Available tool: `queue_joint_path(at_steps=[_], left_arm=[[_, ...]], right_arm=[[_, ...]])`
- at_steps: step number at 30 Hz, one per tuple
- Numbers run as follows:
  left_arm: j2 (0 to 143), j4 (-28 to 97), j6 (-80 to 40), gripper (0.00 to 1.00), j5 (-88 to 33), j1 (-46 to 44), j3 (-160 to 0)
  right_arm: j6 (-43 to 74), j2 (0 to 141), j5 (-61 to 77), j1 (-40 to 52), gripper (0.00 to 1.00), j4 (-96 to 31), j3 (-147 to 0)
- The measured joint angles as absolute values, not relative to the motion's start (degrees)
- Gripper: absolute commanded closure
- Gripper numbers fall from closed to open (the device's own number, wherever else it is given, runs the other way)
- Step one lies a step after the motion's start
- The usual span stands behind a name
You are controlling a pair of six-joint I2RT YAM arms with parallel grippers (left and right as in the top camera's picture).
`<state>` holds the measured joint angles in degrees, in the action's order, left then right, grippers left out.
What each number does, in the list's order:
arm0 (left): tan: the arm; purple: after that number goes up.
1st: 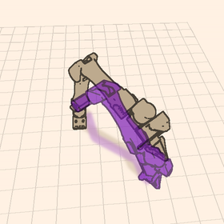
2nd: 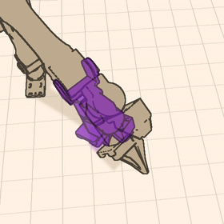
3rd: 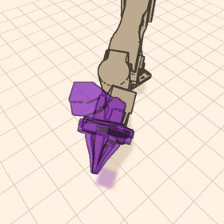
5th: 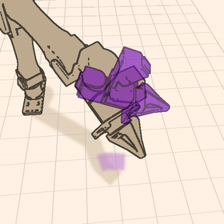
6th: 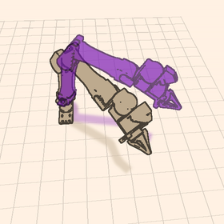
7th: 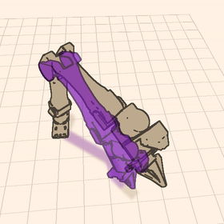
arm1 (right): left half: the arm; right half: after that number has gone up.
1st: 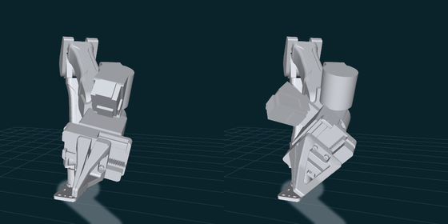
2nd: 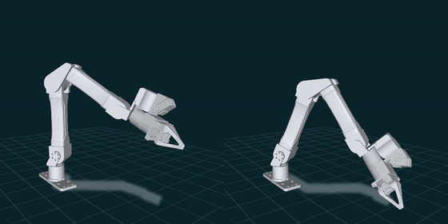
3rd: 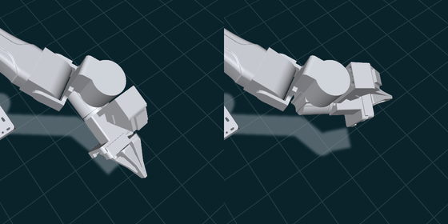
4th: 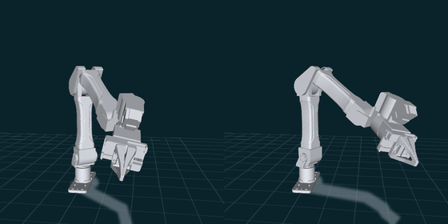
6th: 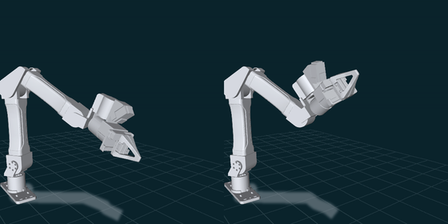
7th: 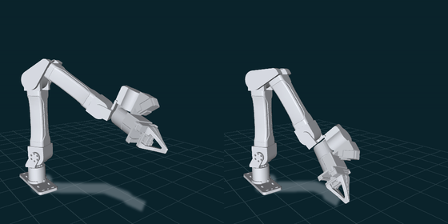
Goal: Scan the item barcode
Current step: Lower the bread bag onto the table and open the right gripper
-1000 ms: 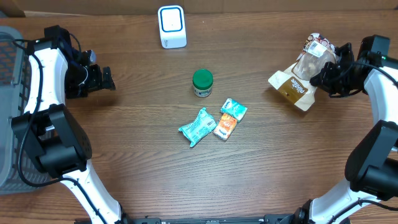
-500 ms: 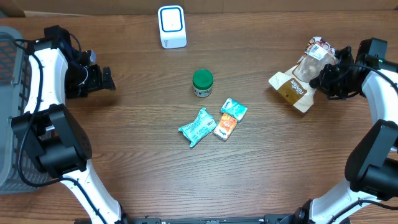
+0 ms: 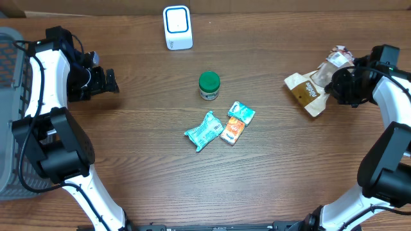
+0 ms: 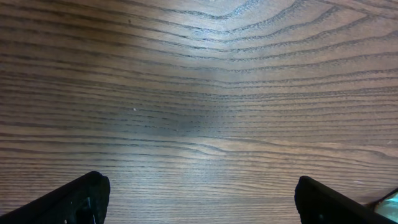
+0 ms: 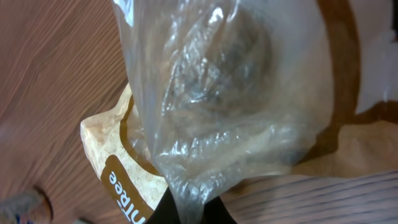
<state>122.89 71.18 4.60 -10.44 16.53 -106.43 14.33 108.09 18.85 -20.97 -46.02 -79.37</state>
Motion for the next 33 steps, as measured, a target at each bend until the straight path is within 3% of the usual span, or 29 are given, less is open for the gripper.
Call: queue_joint_path(at_steps=[17,19,21,24,27,33], left_arm=[[122.9,71.2,4.6,0.01,-10.4,16.5,-106.4],[122.9,71.2,4.6,0.0,-10.4,16.5,-106.4],[122.9,71.2,4.6,0.01,-10.4,16.5,-106.4],[122.9,71.2,4.6,0.0,-10.4,16.5,-106.4],[122.9,71.2,4.6,0.0,-10.4,16.5,-106.4],[122.9,71.2,4.6,0.01,-10.4,16.5,-106.4]], right_arm=[[16.5,113.0,16.9,-22.4,0.95,-44.6,-79.3],[16.7,113.1,16.9,-22.4,0.89,-44.6,-79.3],[16.8,113.1,16.9,-22.4,0.62,-44.4,-79.3],[16.1,113.1,16.9,-22.4,0.44,-44.7,-79.3],[15.8,113.1,16.9,-22.6,0.36,-48.4,-80.0],[15.2,113.1,16.7,-23.1,0.33,-60.8,-89.9]])
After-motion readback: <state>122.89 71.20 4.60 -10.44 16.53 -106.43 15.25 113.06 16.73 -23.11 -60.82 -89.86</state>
